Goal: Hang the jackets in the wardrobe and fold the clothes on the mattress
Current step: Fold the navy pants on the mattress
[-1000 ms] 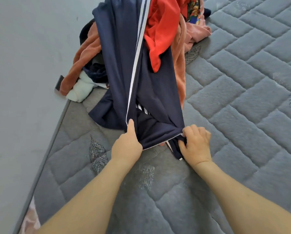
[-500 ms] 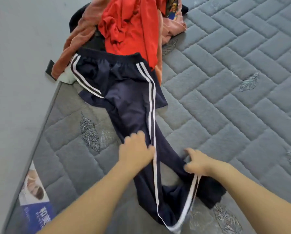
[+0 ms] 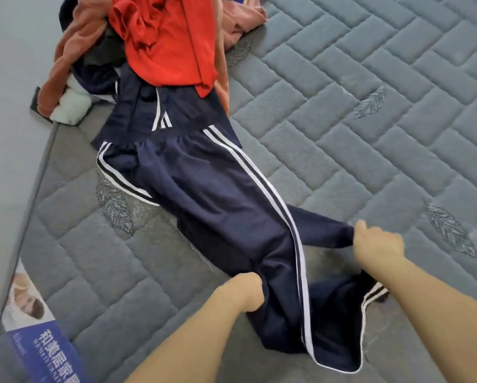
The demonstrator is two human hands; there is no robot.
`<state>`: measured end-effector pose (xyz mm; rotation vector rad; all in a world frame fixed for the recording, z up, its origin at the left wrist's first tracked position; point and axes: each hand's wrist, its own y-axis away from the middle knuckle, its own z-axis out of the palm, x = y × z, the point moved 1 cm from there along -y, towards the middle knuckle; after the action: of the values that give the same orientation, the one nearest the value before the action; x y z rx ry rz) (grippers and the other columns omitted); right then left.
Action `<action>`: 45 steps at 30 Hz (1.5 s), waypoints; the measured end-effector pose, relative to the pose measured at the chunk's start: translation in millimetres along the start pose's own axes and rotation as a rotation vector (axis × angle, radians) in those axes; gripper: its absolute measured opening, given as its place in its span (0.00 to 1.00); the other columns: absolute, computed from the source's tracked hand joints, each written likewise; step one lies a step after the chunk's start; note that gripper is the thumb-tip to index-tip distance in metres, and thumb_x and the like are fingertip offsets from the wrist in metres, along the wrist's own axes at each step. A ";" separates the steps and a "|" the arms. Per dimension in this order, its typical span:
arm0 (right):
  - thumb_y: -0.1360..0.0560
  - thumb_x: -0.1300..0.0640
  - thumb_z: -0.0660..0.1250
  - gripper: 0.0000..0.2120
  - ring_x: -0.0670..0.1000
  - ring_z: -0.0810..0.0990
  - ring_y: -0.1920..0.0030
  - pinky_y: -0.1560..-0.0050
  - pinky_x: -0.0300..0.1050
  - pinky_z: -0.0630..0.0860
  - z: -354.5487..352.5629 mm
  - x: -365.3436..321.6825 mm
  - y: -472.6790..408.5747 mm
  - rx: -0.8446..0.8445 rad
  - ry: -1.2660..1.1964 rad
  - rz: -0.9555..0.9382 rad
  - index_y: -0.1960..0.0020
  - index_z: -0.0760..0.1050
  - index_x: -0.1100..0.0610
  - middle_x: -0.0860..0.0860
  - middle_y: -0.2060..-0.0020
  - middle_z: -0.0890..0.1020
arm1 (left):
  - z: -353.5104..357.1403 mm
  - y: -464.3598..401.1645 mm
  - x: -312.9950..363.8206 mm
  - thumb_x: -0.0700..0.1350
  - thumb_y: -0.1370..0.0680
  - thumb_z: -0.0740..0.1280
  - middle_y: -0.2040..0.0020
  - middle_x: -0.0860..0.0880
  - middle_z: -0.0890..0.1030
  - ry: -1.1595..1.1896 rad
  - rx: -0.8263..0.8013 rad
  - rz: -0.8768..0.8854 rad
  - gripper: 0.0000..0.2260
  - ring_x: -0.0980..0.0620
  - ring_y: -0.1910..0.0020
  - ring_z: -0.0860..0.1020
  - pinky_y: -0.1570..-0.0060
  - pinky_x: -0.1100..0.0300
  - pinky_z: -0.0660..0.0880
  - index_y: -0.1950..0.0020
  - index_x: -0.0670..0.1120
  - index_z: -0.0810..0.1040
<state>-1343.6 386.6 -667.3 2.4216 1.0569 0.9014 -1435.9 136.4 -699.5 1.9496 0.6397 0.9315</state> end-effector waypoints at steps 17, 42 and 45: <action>0.25 0.61 0.57 0.13 0.63 0.78 0.53 0.60 0.49 0.65 7.7 -116.6 73.5 -0.062 -0.464 -0.699 0.43 0.62 0.51 0.55 0.53 0.78 | -162.6 -6.9 -75.5 0.43 0.25 0.61 0.18 0.48 0.41 -0.903 0.824 0.092 0.41 0.40 0.20 0.41 0.27 0.31 0.45 0.20 0.57 0.40; 0.20 0.41 0.56 0.22 0.60 0.75 0.39 0.42 0.51 0.72 -53.4 -263.2 70.6 -0.300 -0.534 -0.432 0.40 0.73 0.58 0.57 0.40 0.77 | -18.0 128.8 -244.3 0.49 0.24 0.64 0.35 0.41 0.69 0.153 0.858 -0.610 0.20 0.38 0.36 0.68 0.45 0.40 0.73 0.34 0.44 0.68; 0.24 0.47 0.65 0.23 0.61 0.72 0.37 0.40 0.53 0.71 -60.9 -279.9 53.5 -0.217 -0.772 -0.282 0.34 0.67 0.59 0.58 0.37 0.73 | -16.7 114.1 -267.5 0.57 0.21 0.62 0.23 0.43 0.50 0.166 0.814 -0.616 0.30 0.41 0.25 0.51 0.36 0.28 0.62 0.23 0.56 0.54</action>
<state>-1501.9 145.6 -709.6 2.0642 0.8927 -0.0374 -1598.0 -105.5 -692.3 2.1181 1.8070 0.4575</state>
